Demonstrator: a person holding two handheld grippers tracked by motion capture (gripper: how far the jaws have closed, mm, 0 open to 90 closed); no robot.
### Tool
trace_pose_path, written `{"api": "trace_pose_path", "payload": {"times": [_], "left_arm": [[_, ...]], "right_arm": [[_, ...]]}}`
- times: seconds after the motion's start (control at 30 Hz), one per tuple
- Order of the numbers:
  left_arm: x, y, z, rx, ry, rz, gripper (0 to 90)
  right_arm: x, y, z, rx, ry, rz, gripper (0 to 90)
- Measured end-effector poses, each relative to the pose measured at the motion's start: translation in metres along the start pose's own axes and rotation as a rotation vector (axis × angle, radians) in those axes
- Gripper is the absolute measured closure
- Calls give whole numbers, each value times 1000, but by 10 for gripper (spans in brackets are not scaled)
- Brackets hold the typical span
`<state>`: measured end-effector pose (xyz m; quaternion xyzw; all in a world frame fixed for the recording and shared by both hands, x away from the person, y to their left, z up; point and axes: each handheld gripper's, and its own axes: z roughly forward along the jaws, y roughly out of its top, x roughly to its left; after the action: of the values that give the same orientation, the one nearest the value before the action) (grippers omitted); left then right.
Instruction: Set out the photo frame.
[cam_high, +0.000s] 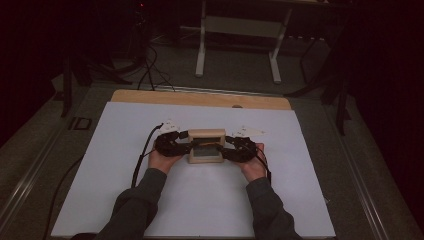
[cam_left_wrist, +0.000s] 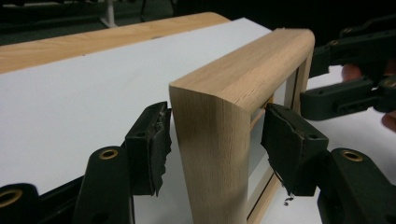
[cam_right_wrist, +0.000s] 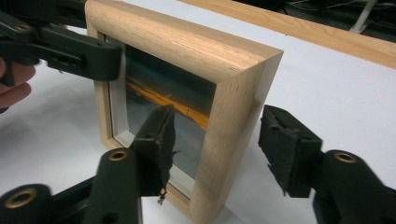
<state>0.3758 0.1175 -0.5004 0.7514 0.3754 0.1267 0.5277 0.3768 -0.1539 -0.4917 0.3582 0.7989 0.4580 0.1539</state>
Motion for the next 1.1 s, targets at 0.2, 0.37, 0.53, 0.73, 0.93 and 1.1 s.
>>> {"api": "trace_pose_path", "payload": {"times": [0.2, 0.37, 0.53, 0.73, 0.93, 1.1], "left_arm": [[-3, -3, -13, -31, 11, -6, 468], [-6, -4, -14, -24, 24, 18, 531], [-4, -5, -14, -16, 28, 16, 577], [-2, -4, -13, -18, 26, 14, 600], [-2, -4, -12, -17, 27, 15, 609], [-2, -4, -10, -14, 24, 13, 589]], "right_arm": [[-3, 0, 3, -6, 8, 23, 373], [-4, 4, 5, -13, 20, 32, 347], [-8, 6, 10, -6, 30, 53, 347], [-6, 6, 11, -6, 64, 57, 373], [-3, 6, 8, 5, 54, 48, 377], [-2, 6, 7, 9, 47, 34, 385]]}}
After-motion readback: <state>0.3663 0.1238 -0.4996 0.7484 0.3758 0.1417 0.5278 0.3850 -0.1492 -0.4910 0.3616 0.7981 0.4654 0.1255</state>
